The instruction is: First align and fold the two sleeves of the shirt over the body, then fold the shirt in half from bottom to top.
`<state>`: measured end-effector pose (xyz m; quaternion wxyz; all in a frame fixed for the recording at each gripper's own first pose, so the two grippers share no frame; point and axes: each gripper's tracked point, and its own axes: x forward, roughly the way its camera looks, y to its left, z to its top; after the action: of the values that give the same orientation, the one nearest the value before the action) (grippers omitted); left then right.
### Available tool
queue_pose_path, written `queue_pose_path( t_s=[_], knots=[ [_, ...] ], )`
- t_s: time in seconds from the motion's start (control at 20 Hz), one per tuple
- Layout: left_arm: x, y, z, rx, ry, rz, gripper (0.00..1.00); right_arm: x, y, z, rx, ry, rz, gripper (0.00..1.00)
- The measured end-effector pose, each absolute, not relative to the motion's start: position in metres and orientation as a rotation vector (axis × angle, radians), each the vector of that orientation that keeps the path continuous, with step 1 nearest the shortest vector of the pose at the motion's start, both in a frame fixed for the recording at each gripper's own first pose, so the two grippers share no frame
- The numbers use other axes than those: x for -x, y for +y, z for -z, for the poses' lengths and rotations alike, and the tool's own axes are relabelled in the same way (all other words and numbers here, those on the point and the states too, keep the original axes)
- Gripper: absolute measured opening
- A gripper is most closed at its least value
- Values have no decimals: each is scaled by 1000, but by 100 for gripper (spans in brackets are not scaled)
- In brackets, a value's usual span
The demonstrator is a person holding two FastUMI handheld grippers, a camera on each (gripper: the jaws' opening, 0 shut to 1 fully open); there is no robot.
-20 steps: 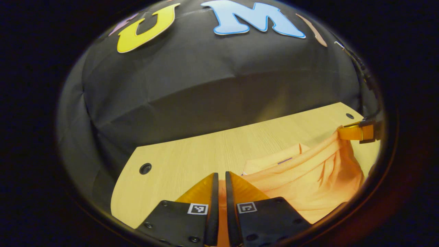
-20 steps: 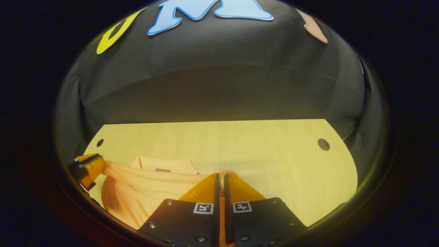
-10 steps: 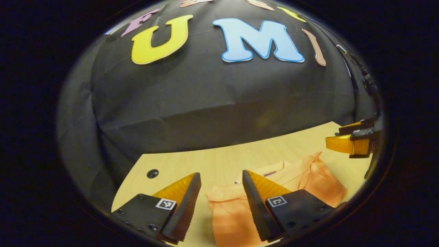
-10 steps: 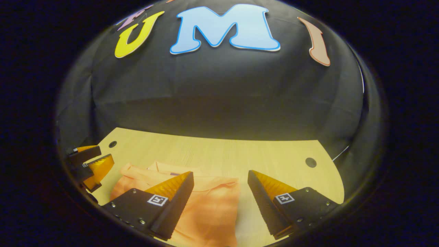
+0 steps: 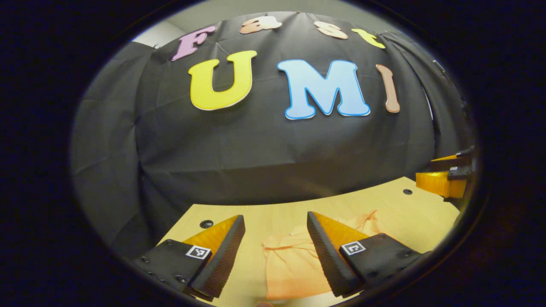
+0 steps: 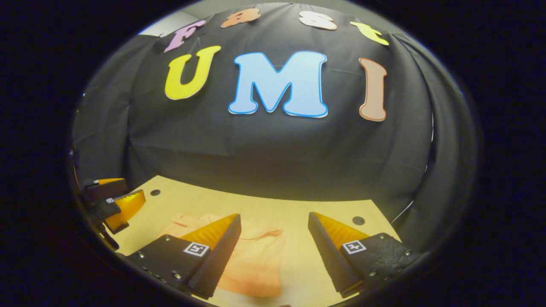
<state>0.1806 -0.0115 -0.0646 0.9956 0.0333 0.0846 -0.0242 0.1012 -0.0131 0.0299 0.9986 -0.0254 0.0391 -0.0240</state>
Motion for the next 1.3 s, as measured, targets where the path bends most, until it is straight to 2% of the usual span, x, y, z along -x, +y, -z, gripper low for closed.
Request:
queue_pose_path(
  t_s=[0.25,0.35,0.5,0.55,0.6,0.65,0.7,0.9,1.0,1.1,1.3],
  knots=[
    [-117,-11,27,-18,61,19,100,-40,-4,-41,77,-2,19,94],
    [-99,-11,16,-8,35,17,95,-22,1,-47,69,-22,4,95],
    [-64,-3,0,-15,-1,17,99,3,0,-63,63,-75,18,94],
    [-58,-1,-4,-18,-10,19,99,12,0,-67,63,-91,29,94],
    [-54,2,-9,-23,-17,21,95,19,2,-70,65,-103,41,94],
    [-48,5,-13,-22,-22,23,95,24,2,-73,65,-108,54,94],
    [-42,7,-16,-14,-26,26,99,29,4,-74,60,-110,60,94],
    [-23,16,-25,-6,-47,40,99,51,13,-83,15,-144,87,94],
    [-14,19,-25,-4,-47,55,95,63,18,-79,7,-127,104,94],
    [-8,21,-27,1,-47,69,99,75,20,-74,0,-113,124,94],
    [7,26,-36,21,-69,75,99,98,25,-73,1,-110,157,94]
  ],
)
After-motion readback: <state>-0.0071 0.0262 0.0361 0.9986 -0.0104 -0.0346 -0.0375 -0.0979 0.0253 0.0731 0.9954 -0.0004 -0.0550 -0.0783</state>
